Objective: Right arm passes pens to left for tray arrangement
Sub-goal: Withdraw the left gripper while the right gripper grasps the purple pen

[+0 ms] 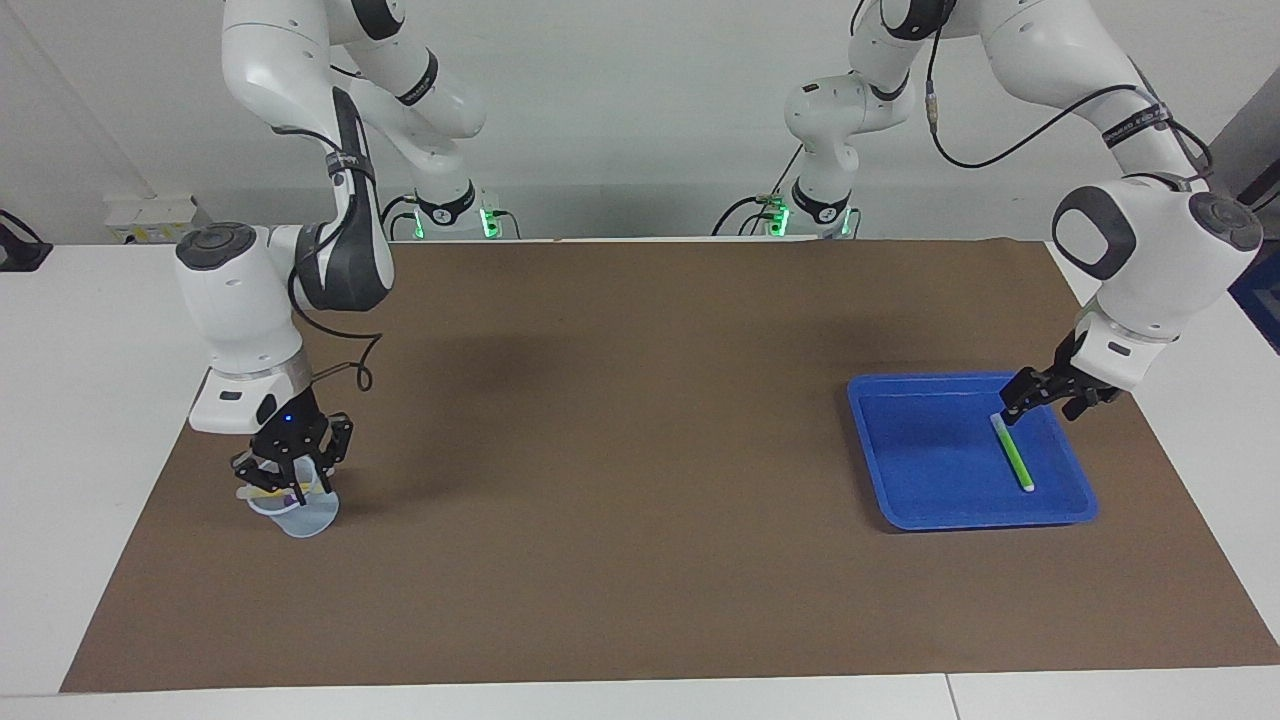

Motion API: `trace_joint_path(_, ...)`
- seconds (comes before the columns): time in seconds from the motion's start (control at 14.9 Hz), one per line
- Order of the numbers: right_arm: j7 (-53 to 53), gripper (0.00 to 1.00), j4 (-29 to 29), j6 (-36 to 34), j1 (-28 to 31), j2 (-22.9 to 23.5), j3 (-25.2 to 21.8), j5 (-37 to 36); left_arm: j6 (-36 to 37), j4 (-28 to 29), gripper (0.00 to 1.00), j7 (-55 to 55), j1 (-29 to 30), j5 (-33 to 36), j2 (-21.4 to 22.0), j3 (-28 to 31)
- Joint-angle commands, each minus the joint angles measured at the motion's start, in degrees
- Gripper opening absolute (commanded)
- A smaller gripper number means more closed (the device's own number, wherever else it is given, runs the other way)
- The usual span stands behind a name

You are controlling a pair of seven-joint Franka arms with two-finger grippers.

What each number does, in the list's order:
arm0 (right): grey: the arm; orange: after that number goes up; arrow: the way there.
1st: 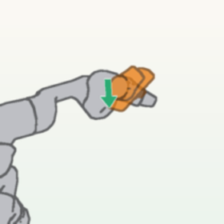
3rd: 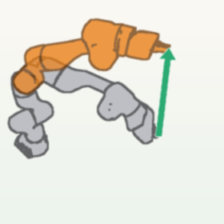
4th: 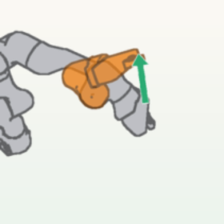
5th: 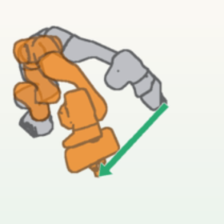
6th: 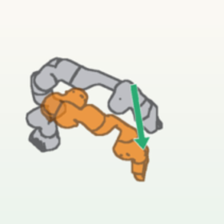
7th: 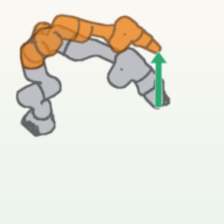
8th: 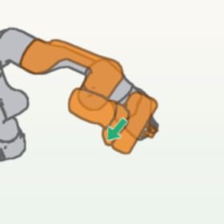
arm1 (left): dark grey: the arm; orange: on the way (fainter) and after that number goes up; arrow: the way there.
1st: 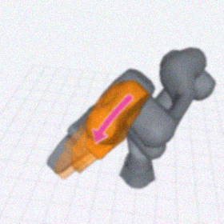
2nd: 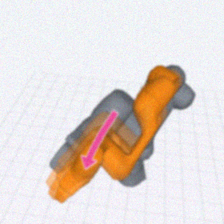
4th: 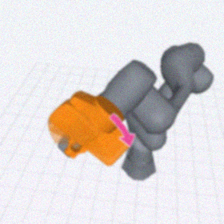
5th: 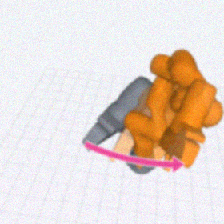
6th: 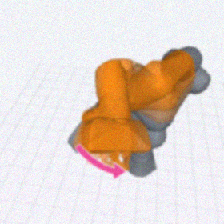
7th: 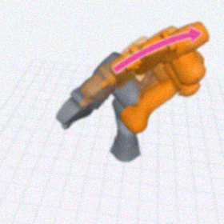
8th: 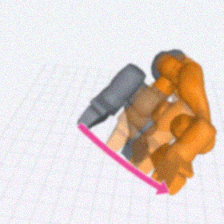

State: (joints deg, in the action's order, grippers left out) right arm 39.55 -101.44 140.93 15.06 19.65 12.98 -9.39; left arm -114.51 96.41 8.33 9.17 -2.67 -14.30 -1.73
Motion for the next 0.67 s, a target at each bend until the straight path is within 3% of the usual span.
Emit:
trace_joint_path(0.0,3.52,0.31,-1.39,2.24,1.90,0.38,0.38,-0.01,4.54,3.17,1.00,-0.33,-0.56,-0.67,5.85,0.68)
trace_joint_path(0.13,3.43,0.31,-1.74,2.25,2.26,0.65,0.29,-0.01,7.62,3.69,1.00,-0.76,-0.64,-0.67,7.88,0.68)
trace_joint_path(0.6,3.87,0.31,-3.50,1.63,3.13,0.21,0.29,-0.01,7.99,11.51,1.00,-2.78,-1.35,-0.58,18.24,0.77)
